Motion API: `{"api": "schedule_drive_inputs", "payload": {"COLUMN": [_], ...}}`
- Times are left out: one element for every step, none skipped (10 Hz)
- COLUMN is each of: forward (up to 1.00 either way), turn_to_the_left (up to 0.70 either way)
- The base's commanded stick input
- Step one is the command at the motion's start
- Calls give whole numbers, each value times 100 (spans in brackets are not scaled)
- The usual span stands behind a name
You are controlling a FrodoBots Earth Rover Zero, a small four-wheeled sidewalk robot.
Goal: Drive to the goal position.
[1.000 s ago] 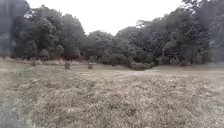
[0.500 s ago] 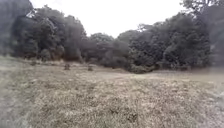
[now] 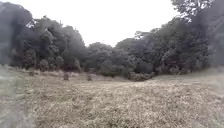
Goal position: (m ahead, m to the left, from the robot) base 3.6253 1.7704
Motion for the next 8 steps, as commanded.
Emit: {"api": "schedule_drive_inputs", "payload": {"forward": [0,0,0,0,0,0,0,0], "turn_to_the_left": [0,0,0,0,0,0,0,0]}}
